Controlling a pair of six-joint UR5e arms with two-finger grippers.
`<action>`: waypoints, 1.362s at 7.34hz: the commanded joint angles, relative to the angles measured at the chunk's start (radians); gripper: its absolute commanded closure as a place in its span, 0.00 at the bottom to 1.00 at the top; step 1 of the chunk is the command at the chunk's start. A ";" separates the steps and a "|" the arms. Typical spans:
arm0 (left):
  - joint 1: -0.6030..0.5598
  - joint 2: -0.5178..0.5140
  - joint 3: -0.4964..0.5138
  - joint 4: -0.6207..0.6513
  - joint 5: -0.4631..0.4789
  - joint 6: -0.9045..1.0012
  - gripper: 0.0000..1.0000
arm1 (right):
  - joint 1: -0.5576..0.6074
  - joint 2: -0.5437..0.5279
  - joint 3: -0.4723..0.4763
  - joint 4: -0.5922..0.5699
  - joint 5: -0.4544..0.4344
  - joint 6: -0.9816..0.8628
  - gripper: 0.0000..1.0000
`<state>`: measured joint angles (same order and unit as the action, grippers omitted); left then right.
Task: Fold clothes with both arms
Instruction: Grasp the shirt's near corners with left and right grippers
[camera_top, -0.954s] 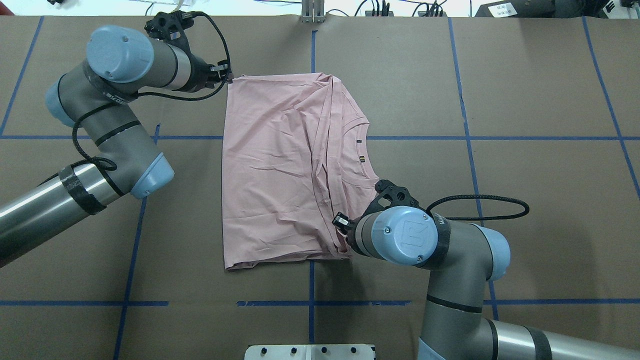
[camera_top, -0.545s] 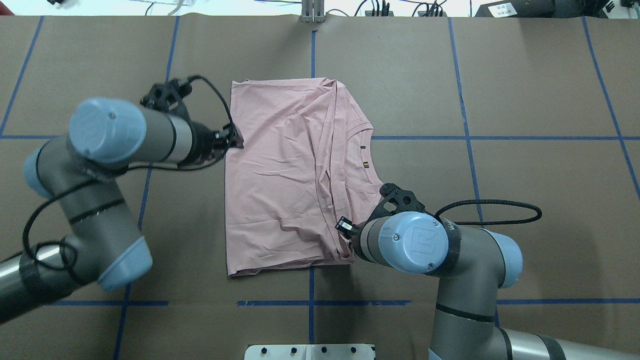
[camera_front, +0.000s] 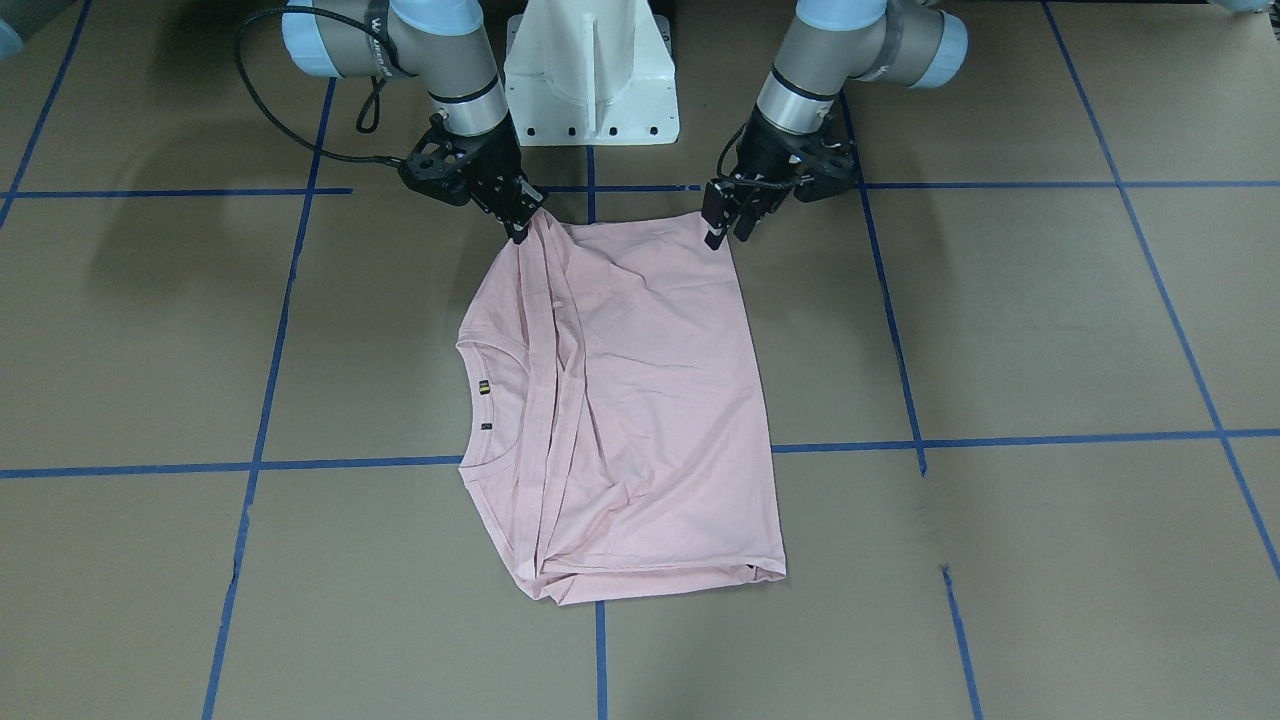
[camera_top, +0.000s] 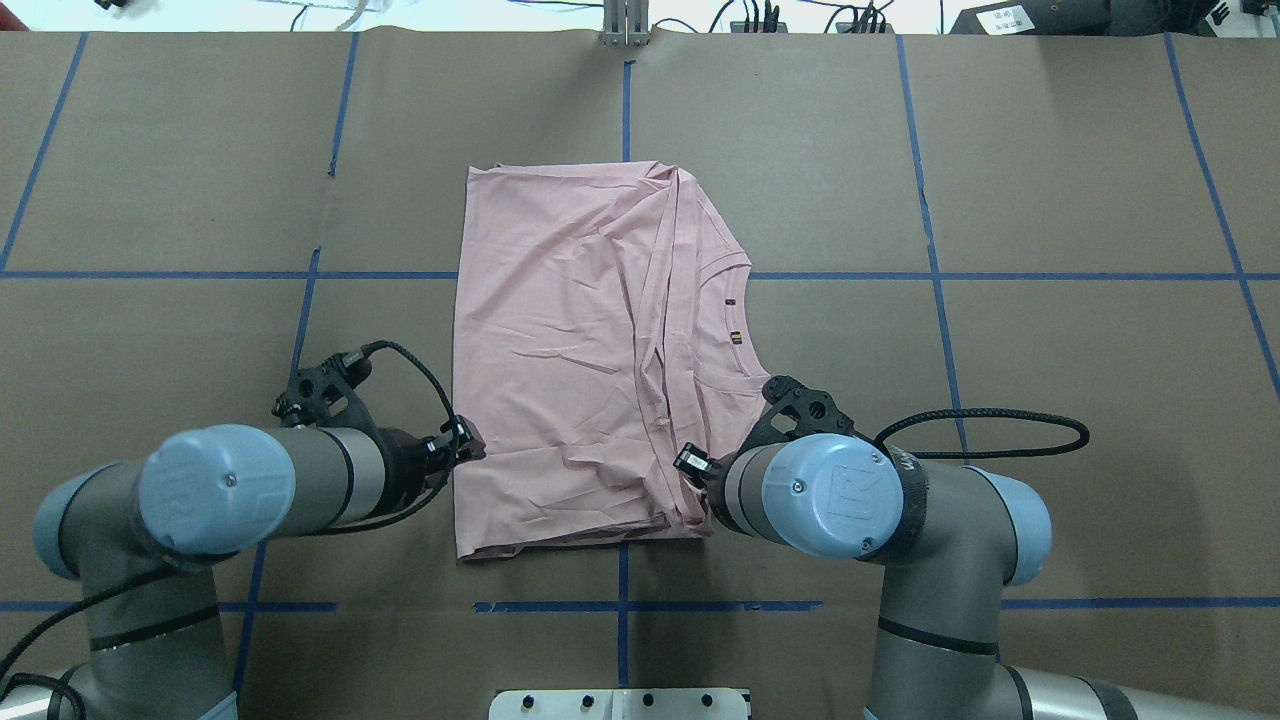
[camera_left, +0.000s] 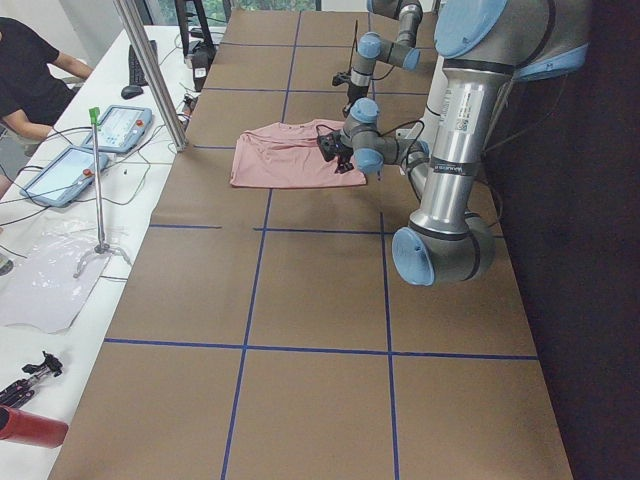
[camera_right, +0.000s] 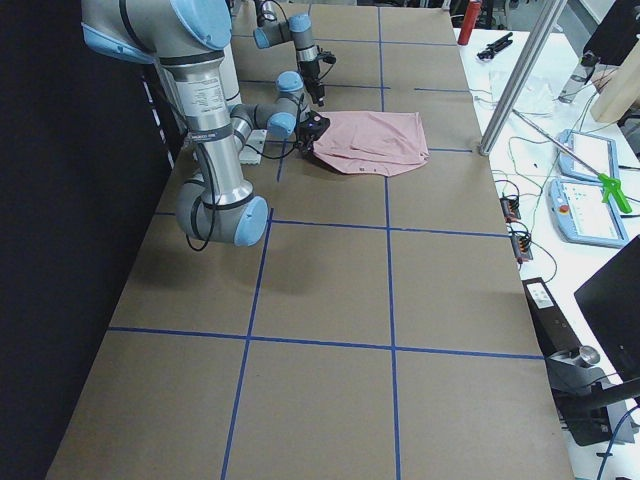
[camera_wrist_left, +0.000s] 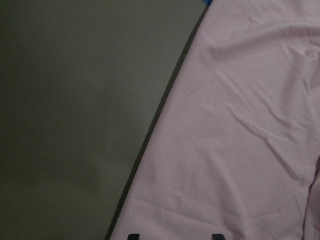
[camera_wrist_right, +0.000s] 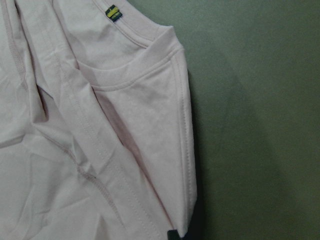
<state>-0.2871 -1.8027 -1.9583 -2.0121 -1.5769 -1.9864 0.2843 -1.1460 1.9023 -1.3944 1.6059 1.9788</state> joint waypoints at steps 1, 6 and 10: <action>0.067 0.003 0.009 0.029 0.009 -0.080 0.42 | 0.001 -0.001 0.004 0.000 0.000 0.000 1.00; 0.092 -0.010 0.027 0.058 0.009 -0.077 0.61 | 0.004 -0.032 0.047 -0.002 0.003 -0.003 1.00; 0.092 -0.026 0.027 0.059 0.006 -0.074 1.00 | 0.003 -0.029 0.047 0.000 0.003 -0.003 1.00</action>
<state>-0.1943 -1.8196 -1.9301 -1.9530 -1.5691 -2.0618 0.2871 -1.1757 1.9494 -1.3946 1.6098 1.9758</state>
